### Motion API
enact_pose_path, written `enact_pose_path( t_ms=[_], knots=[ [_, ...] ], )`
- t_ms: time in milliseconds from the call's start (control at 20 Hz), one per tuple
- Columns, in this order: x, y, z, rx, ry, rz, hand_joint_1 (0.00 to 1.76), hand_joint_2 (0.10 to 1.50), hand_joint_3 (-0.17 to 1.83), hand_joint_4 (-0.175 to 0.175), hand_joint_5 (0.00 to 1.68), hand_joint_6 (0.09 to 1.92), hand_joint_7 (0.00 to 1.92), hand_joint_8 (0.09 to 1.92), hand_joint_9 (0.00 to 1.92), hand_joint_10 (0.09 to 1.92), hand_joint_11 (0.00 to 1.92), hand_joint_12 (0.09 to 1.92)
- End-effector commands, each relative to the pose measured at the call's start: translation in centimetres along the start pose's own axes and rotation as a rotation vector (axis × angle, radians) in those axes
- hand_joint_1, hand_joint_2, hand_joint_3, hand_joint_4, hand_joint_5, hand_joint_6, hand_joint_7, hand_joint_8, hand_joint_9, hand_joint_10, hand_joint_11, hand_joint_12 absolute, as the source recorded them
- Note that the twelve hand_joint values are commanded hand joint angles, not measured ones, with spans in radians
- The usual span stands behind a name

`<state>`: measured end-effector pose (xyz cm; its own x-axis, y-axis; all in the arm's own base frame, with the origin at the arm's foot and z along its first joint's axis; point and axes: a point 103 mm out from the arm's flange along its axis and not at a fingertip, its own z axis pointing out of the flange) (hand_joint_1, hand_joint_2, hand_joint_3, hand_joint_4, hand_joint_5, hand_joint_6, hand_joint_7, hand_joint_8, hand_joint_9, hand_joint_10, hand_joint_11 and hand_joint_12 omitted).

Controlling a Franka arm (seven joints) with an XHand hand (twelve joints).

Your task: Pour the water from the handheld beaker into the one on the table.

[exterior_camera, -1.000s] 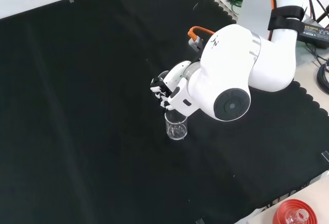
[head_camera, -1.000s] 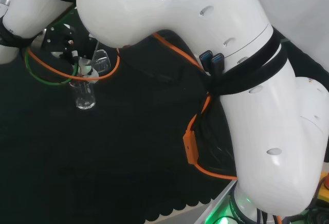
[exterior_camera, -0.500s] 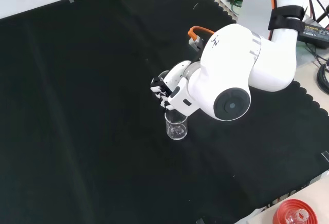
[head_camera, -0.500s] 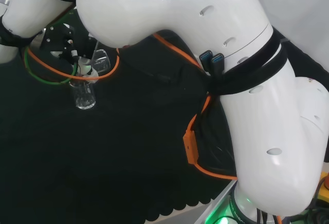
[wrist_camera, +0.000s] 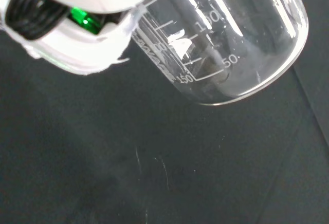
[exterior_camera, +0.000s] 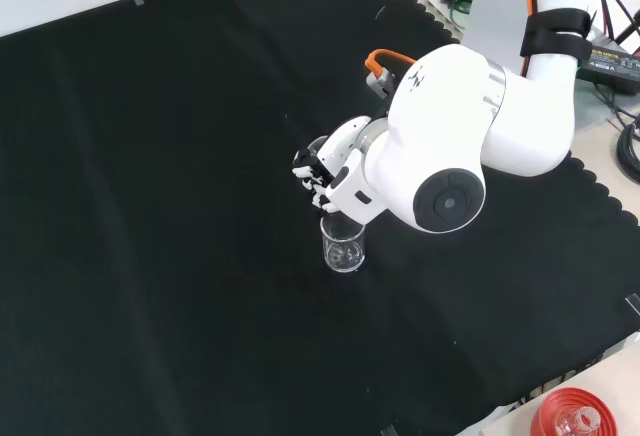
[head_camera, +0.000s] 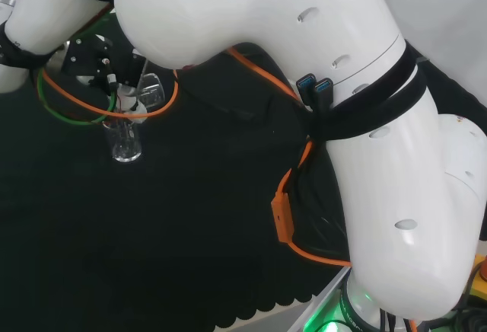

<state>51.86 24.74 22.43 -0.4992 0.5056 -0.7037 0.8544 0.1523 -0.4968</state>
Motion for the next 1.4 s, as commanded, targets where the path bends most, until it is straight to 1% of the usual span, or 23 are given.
enact_pose_path(
  t_ms=[50, 350, 750, 1150, 1300, 1350, 1400],
  knots=[
    [-0.23, 0.07, -0.04, 0.001, 0.001, -0.001, 1.14, 0.64, 0.64, 0.175, 1.34, 0.54, 1.72, 0.09, 1.57, 0.09, 1.09, 0.92],
    [-0.44, -0.04, 0.31, 0.003, 0.012, 0.003, 1.14, 0.64, 0.64, 0.175, 1.34, 0.54, 1.72, 0.09, 1.58, 0.09, 1.09, 0.92],
    [-0.59, -0.13, 0.45, -0.011, 0.013, 0.003, 1.14, 0.64, 0.64, 0.175, 1.34, 0.54, 1.72, 0.09, 1.58, 0.09, 1.09, 0.92],
    [-0.74, -0.01, 0.47, 0.001, 0.024, -0.001, 1.14, 0.64, 0.64, 0.175, 1.34, 0.54, 1.72, 0.09, 1.58, 0.09, 1.09, 0.92],
    [-0.8, 0.03, 0.29, 0.0, 0.014, 0.004, 1.14, 0.64, 0.64, 0.175, 1.34, 0.54, 1.72, 0.09, 1.58, 0.09, 1.09, 0.92],
    [-0.81, 0.03, 0.31, -0.009, 0.004, 0.003, 1.14, 0.64, 0.64, 0.175, 1.34, 0.54, 1.72, 0.09, 1.58, 0.09, 1.09, 0.92],
    [-0.74, 0.0, 0.37, 0.0, 0.015, 0.004, 1.14, 0.64, 0.64, 0.175, 1.34, 0.54, 1.72, 0.09, 1.58, 0.09, 1.09, 0.92]
  ],
)
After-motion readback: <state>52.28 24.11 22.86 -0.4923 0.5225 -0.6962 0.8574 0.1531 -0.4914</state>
